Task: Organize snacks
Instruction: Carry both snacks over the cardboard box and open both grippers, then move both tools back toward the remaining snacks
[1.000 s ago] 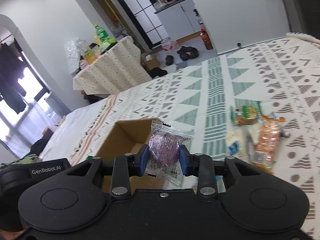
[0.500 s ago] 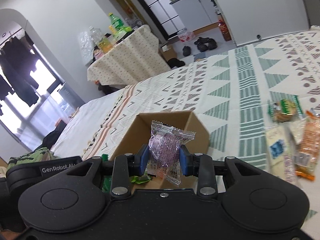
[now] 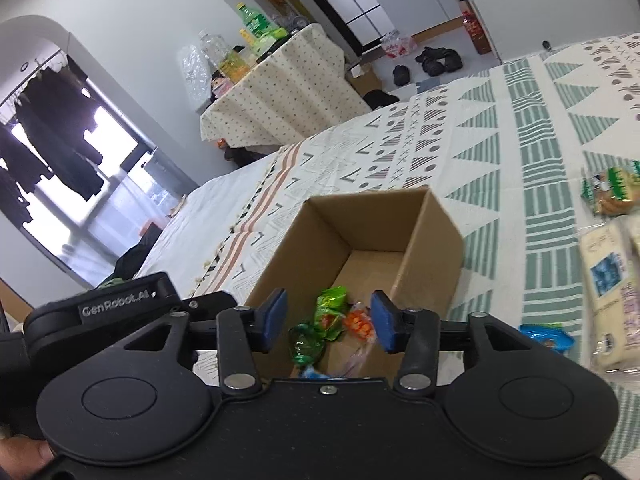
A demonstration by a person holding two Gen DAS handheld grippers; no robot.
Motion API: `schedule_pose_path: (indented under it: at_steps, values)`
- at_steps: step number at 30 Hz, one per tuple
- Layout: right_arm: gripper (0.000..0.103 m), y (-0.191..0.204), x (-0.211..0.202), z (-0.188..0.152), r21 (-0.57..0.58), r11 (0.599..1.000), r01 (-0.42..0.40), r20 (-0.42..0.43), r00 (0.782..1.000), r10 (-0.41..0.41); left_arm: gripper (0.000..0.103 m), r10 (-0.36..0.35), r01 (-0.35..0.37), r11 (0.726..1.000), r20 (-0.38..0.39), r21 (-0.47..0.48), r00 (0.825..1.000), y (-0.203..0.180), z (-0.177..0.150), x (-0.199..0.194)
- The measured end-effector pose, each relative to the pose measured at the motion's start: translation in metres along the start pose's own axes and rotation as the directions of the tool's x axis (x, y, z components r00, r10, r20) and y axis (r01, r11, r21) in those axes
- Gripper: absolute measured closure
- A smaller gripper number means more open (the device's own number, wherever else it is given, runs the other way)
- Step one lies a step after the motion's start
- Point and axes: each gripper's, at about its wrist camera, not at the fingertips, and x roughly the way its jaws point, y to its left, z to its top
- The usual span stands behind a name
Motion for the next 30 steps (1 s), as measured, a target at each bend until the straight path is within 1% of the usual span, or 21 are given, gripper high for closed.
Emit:
schedule_pose_path:
  at_steps: [1, 3, 5, 7, 11, 13, 15, 19, 21, 24, 30]
  values:
    - [0.051, -0.001, -0.002, 0.001, 0.002, 1.000, 0.011, 0.007, 1.000, -0.011, 0.018, 0.001, -0.001, 1.000, 0.000, 0.002, 1.000, -0.001, -0.001, -0.001]
    - [0.040, -0.002, -0.009, 0.003, -0.003, 0.999, 0.038, 0.024, 0.999, -0.038, 0.017, -0.004, 0.004, 1.000, -0.002, 0.007, 1.000, -0.002, -0.002, -0.003]
    - [0.035, -0.002, -0.016, 0.005, -0.013, 0.998, 0.065, 0.035, 0.997, -0.064, 0.016, -0.005, 0.005, 1.000, -0.005, 0.016, 1.000, -0.005, -0.004, -0.004]
    - [0.031, -0.005, -0.021, 0.007, -0.019, 0.996, 0.084, 0.036, 0.996, -0.083, 0.011, -0.004, 0.004, 1.000, -0.006, 0.025, 1.000, -0.007, -0.007, -0.006]
    - [0.017, -0.010, -0.033, 0.009, -0.012, 0.992, 0.123, 0.041, 0.992, -0.123, 0.009, -0.012, 0.012, 0.999, -0.015, 0.041, 1.000, -0.012, -0.014, -0.009]
    - [0.013, -0.013, -0.041, 0.009, -0.010, 0.990, 0.142, 0.049, 0.989, -0.142, 0.009, -0.023, 0.024, 0.998, -0.018, 0.054, 1.000, -0.016, -0.017, -0.011]
    - [0.009, -0.016, -0.048, 0.008, -0.011, 0.987, 0.159, 0.049, 0.986, -0.158, 0.009, -0.021, 0.022, 0.997, -0.012, 0.074, 1.000, -0.022, -0.021, -0.014]
    - [0.005, -0.022, -0.062, 0.009, 0.003, 0.983, 0.183, 0.047, 0.982, -0.183, 0.008, -0.028, 0.028, 0.996, -0.002, 0.090, 1.000, -0.034, -0.026, -0.022]
    - [0.000, -0.025, -0.070, 0.010, 0.010, 0.982, 0.189, 0.056, 0.980, -0.190, 0.006, -0.035, 0.034, 0.994, 0.007, 0.108, 0.999, -0.041, -0.031, -0.028]
    - [0.000, -0.030, -0.082, 0.011, 0.005, 0.979, 0.202, 0.062, 0.977, -0.202, 0.003, -0.034, 0.030, 0.989, 0.030, 0.143, 0.999, -0.052, -0.037, -0.036]
    - [0.000, -0.043, -0.102, 0.014, 0.041, 0.980, 0.195, 0.066, 0.978, -0.198, 0.000, -0.054, 0.047, 0.984, 0.035, 0.173, 0.998, -0.071, -0.043, -0.048]
